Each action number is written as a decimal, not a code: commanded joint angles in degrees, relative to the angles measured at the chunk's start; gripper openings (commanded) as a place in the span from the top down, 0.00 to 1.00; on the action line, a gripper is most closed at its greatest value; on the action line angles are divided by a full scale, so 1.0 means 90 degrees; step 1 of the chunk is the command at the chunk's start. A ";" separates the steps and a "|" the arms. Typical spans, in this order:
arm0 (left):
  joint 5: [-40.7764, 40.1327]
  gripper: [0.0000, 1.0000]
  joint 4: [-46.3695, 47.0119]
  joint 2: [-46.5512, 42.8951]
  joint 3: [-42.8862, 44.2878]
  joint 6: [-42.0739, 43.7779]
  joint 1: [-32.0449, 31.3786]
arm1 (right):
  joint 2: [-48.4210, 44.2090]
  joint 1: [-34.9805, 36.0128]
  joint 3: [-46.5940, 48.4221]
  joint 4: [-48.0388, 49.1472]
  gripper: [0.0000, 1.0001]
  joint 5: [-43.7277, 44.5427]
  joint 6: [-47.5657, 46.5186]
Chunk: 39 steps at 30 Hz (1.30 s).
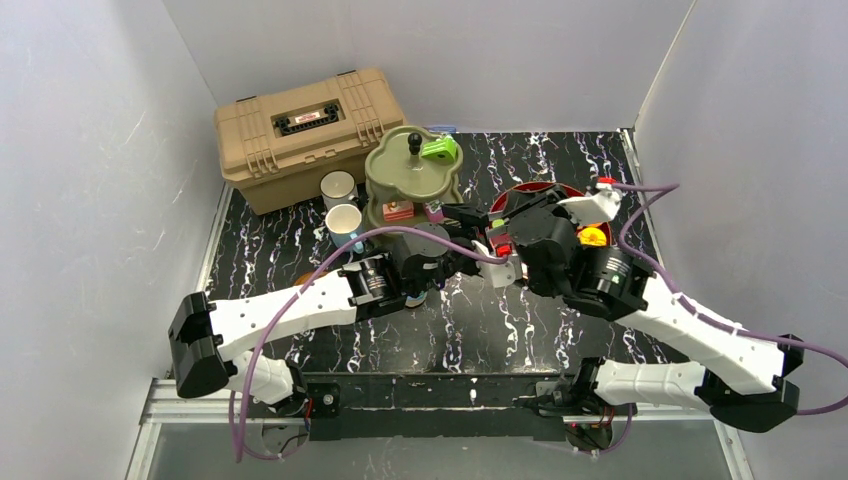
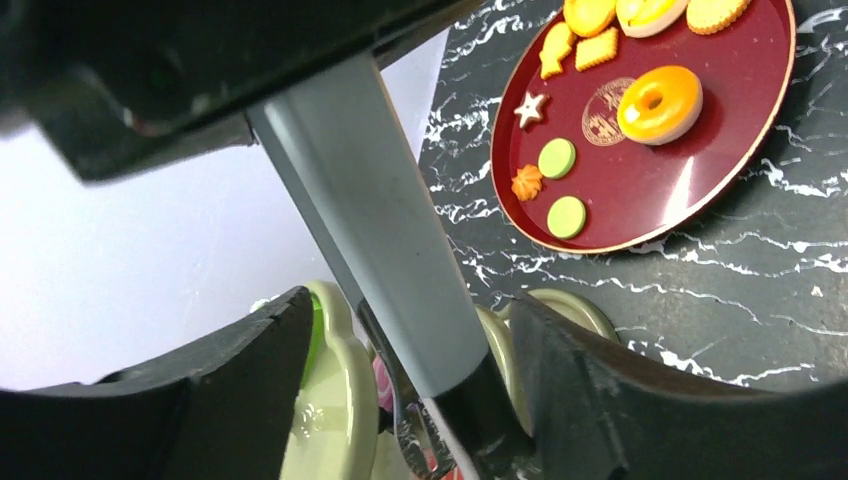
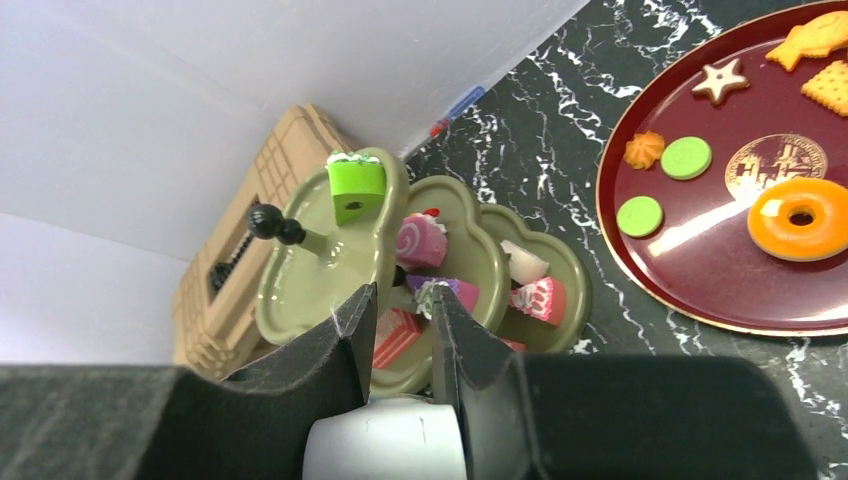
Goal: Serve the afternoon tea
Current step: Adjust the clamp.
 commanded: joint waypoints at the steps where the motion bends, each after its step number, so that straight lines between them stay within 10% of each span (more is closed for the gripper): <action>1: -0.0183 0.39 0.0326 -0.0103 0.0350 -0.0275 0.0068 | -0.0370 0.0008 0.0145 0.0132 0.95 -0.0097 0.0149; 8: -0.0062 0.80 0.0308 -0.0163 0.0464 -0.0468 0.0113 | -0.0667 0.0008 -0.0039 0.0300 0.66 -0.0370 -0.0088; 15: 0.0892 0.83 -0.0551 -0.0536 0.0843 -0.1933 0.0380 | -0.1308 0.0008 -0.0374 0.1267 0.02 -0.0921 -0.1835; 30: 0.3163 0.80 -0.1912 -0.0563 0.1485 -0.3765 0.1030 | -0.0789 0.0008 -0.0097 0.2010 0.02 -0.2790 -0.3259; 39: 0.3950 0.76 -0.2185 -0.0653 0.1509 -0.3966 0.1383 | -0.1032 0.0008 -0.0444 0.2347 0.38 -0.3360 -0.3394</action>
